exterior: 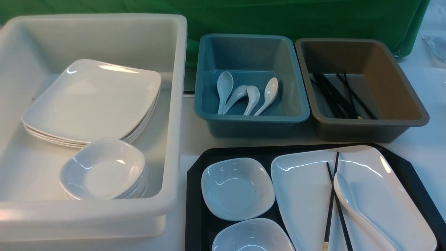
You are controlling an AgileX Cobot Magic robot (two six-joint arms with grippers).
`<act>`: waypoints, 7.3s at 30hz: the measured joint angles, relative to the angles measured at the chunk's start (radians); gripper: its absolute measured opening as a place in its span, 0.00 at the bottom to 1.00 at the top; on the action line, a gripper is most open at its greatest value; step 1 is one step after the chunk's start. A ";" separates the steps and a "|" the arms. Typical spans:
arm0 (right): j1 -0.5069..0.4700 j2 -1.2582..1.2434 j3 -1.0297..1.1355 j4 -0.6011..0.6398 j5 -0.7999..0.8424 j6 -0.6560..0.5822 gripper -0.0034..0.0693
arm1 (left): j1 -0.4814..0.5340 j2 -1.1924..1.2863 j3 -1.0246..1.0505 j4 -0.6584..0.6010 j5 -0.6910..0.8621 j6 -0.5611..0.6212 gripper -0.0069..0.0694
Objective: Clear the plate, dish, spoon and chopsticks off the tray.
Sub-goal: Use the right arm to grab a soup spoon from the plate, then use the right arm to put the soup spoon into the small storage box in the middle, then use the right arm to grab a pair of chopsticks from the plate, then use the right arm to put the chopsticks into the small storage box on the right
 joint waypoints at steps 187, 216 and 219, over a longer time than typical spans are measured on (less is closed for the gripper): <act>0.144 1.628 -1.461 -0.188 1.161 -0.544 0.14 | 0.000 0.818 -0.399 -0.236 0.982 0.820 0.14; 0.012 2.285 -2.094 -0.151 1.038 -0.518 0.59 | 0.000 0.818 -0.399 -0.241 0.957 0.820 0.14; 0.012 2.268 -2.109 -0.159 1.155 -0.517 0.64 | 0.000 0.818 -0.408 -0.241 0.969 0.820 0.14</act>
